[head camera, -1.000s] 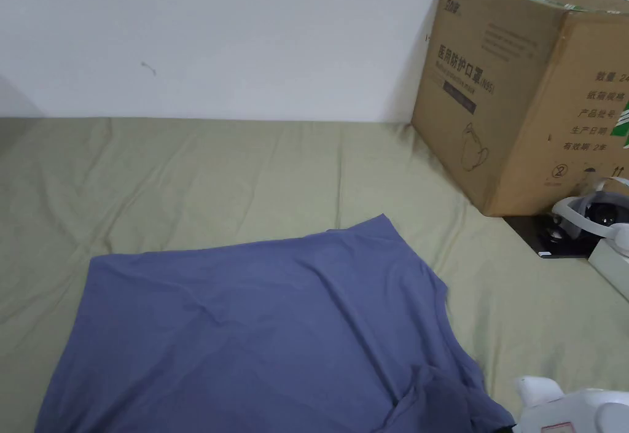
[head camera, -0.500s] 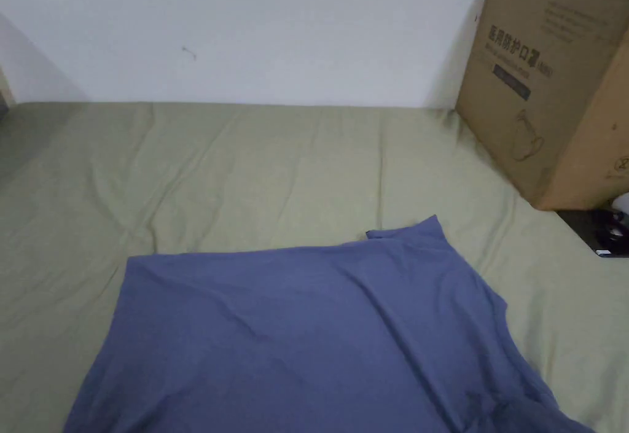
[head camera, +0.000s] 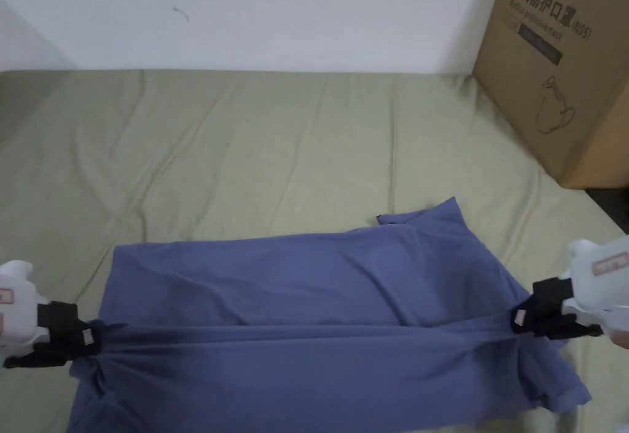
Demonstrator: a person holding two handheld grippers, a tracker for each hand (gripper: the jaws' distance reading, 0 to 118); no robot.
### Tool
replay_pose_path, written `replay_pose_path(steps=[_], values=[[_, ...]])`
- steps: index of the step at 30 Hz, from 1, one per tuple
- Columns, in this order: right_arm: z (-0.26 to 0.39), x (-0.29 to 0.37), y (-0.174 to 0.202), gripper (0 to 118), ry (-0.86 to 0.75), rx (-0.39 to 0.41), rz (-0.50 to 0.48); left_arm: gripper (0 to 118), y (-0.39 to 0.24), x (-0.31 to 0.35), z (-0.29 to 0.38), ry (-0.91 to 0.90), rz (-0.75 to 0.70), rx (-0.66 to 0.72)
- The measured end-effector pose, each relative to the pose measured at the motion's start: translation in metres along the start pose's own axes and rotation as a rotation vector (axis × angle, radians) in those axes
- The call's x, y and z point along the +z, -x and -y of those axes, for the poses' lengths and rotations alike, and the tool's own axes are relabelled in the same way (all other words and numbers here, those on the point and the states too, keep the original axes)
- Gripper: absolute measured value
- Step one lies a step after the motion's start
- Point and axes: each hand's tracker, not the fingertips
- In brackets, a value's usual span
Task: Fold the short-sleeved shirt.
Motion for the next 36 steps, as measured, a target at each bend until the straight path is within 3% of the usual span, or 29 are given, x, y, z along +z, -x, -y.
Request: replay_pose_path(steps=[1,2,3,4,5,6,7,8,11,14,16,17,18,19,20,21,22,24,27,29,32,34,35,36], values=[[-0.007,-0.015,-0.003,10,0.002,-0.027,0.009,6,0.0,-0.009,-0.004,0.0,0.0,-0.006],[-0.009,-0.022,-0.002,10,-0.014,-0.041,0.017,18,0.0,-0.014,-0.006,-0.001,0.0,-0.008],[-0.009,-0.028,0.0,15,-0.037,-0.045,0.019,49,-0.001,-0.019,-0.007,-0.004,-0.022,-0.012],[-0.007,-0.03,0.004,29,-0.091,-0.047,0.037,74,-0.003,-0.021,-0.005,-0.014,-0.077,-0.027],[-0.004,-0.029,0.006,68,-0.141,-0.013,0.065,92,-0.004,-0.022,-0.003,-0.024,-0.091,-0.044],[-0.001,-0.027,0.01,99,-0.171,0.027,0.086,103,-0.006,-0.02,0.0,-0.034,-0.084,-0.049],[0.003,-0.024,0.012,115,-0.185,0.048,0.082,101,-0.007,-0.016,0.003,-0.049,-0.07,-0.054],[0.009,-0.015,0.014,117,-0.211,0.059,0.078,101,-0.008,-0.009,0.005,-0.066,-0.057,-0.068],[0.027,0.015,0.02,117,-0.282,0.062,0.029,101,-0.025,0.013,0.02,-0.125,-0.006,-0.13],[0.064,0.061,0.039,117,-0.435,0.135,-0.004,101,-0.048,0.052,0.049,-0.314,0.014,-0.24],[0.097,0.091,0.051,116,-0.582,0.207,-0.036,90,-0.057,0.078,0.077,-0.474,0.048,-0.27],[0.112,0.103,0.057,115,-0.651,0.226,-0.041,78,-0.061,0.089,0.091,-0.533,0.064,-0.275],[0.132,0.115,0.063,112,-0.729,0.228,-0.04,54,-0.063,0.1,0.108,-0.598,0.083,-0.278],[0.148,0.123,0.066,105,-0.776,0.24,-0.044,37,-0.065,0.108,0.121,-0.64,0.097,-0.277],[0.165,0.132,0.069,100,-0.826,0.249,-0.065,28,-0.063,0.113,0.135,-0.663,0.11,-0.279],[0.177,0.136,0.072,100,-0.837,0.254,-0.104,28,-0.063,0.117,0.145,-0.672,0.134,-0.286],[0.186,0.14,0.074,80,-0.838,0.264,-0.148,1,-0.063,0.121,0.154,-0.653,0.123,-0.283],[0.198,0.141,0.078,0,-0.827,0.254,-0.121,0,-0.059,0.125,0.164,-0.654,0.108,-0.276],[0.2,0.137,0.072,0,-0.766,0.203,-0.179,0,-0.054,0.128,0.167,-0.6,-0.022,-0.334],[0.2,0.134,0.068,0,-0.757,0.207,-0.167,0,-0.041,0.116,0.15,-0.459,-0.137,-0.318],[0.197,0.126,0.065,0,-0.714,0.224,-0.151,0,-0.013,0.084,0.125,-0.255,-0.086,-0.202],[0.194,0.118,0.06,0,-0.686,0.207,-0.156,0,-0.001,0.06,0.114,-0.276,-0.11,-0.204],[0.192,0.115,0.057,0,-0.666,0.192,-0.17,10,0.002,0.05,0.109,-0.253,-0.136,-0.225],[0.19,0.113,0.055,0,-0.654,0.18,-0.175,40,0.003,0.04,0.107,-0.222,-0.147,-0.238]])
